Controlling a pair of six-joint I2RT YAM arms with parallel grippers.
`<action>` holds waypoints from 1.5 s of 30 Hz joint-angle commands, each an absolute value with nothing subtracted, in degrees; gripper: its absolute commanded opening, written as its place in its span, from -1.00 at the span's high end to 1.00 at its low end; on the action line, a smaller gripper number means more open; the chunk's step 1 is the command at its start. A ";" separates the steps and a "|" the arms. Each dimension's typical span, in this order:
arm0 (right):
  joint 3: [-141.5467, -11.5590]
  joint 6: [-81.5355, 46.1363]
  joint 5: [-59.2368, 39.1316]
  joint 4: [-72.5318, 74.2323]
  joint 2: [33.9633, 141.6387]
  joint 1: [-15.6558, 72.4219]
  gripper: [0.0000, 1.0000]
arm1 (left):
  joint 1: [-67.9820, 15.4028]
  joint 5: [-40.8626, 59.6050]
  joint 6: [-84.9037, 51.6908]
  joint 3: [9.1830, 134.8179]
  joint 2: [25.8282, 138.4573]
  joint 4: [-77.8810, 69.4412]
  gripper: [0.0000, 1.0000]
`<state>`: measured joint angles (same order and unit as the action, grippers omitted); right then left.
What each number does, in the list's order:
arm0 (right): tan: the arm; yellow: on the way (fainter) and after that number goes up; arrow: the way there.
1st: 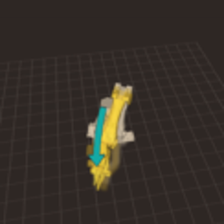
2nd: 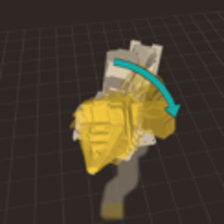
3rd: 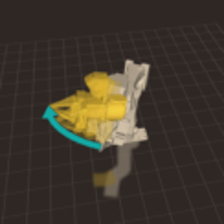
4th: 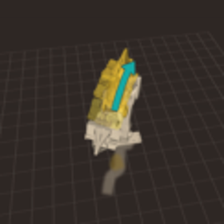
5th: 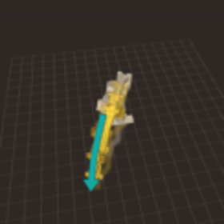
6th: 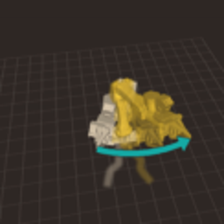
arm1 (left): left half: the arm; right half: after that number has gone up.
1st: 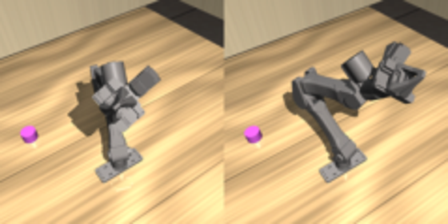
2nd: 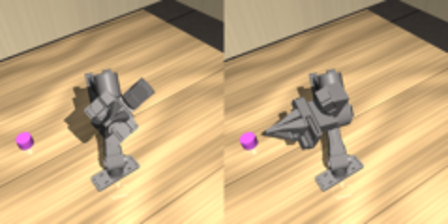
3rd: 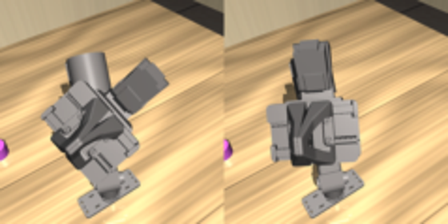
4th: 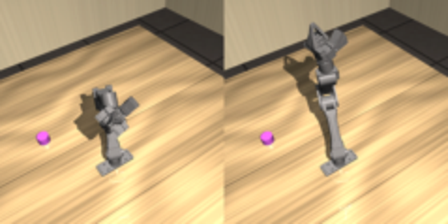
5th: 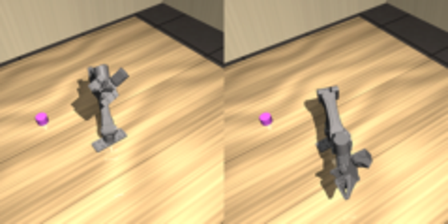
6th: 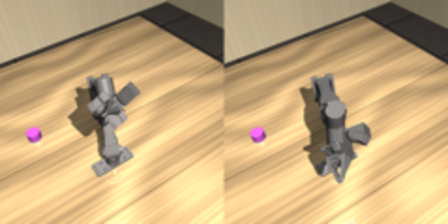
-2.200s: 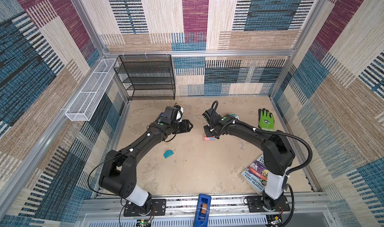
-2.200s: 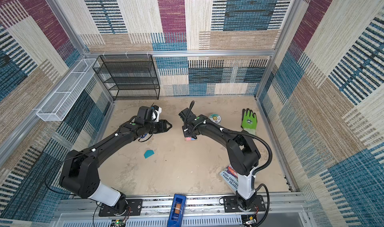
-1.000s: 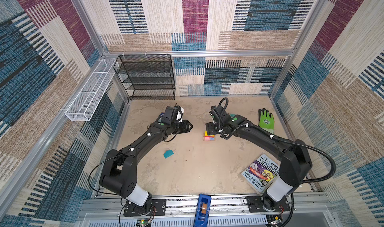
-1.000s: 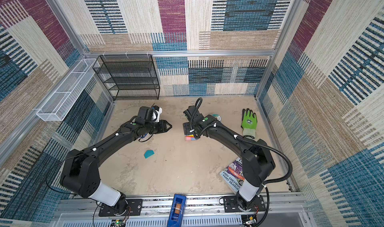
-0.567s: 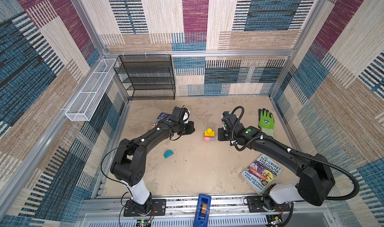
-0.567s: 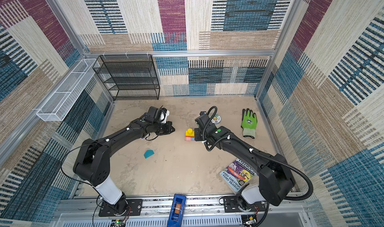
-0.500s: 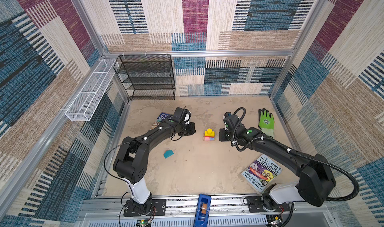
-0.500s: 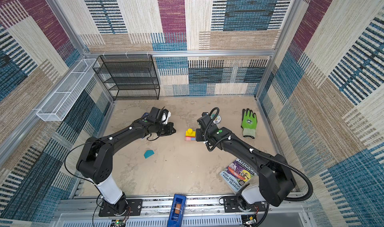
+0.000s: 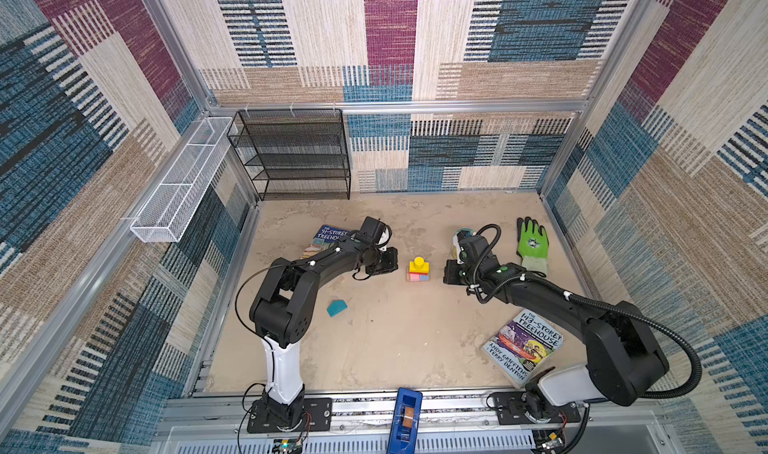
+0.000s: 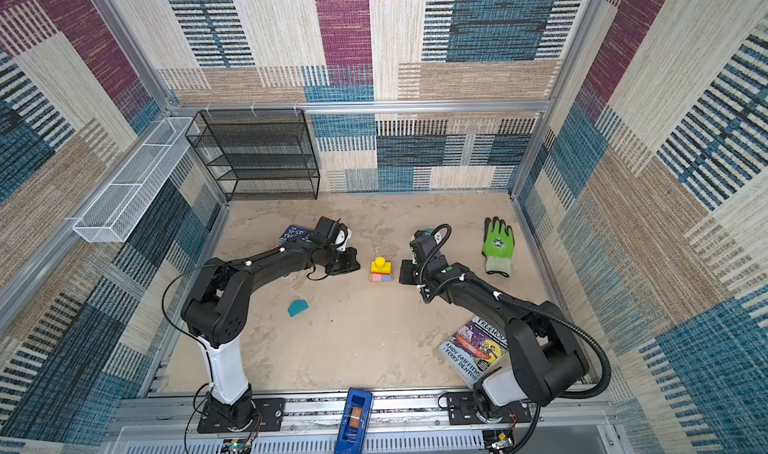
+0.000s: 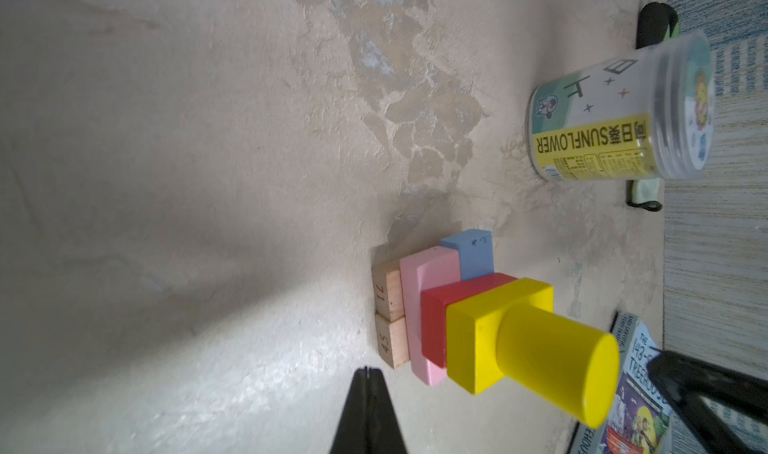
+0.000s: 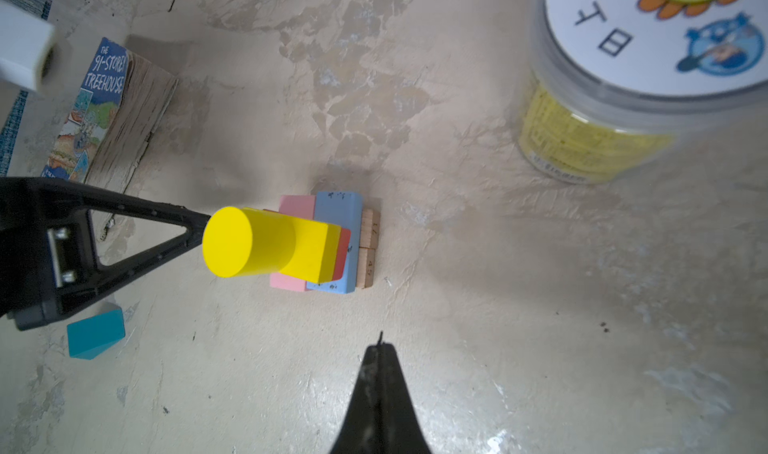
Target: Build the wood block tower
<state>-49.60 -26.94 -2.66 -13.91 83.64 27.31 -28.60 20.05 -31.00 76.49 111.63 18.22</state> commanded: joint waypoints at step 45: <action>-48.70 -27.95 -10.69 -3.86 88.65 24.87 1.00 | -31.38 21.97 -34.72 79.38 115.97 14.77 1.00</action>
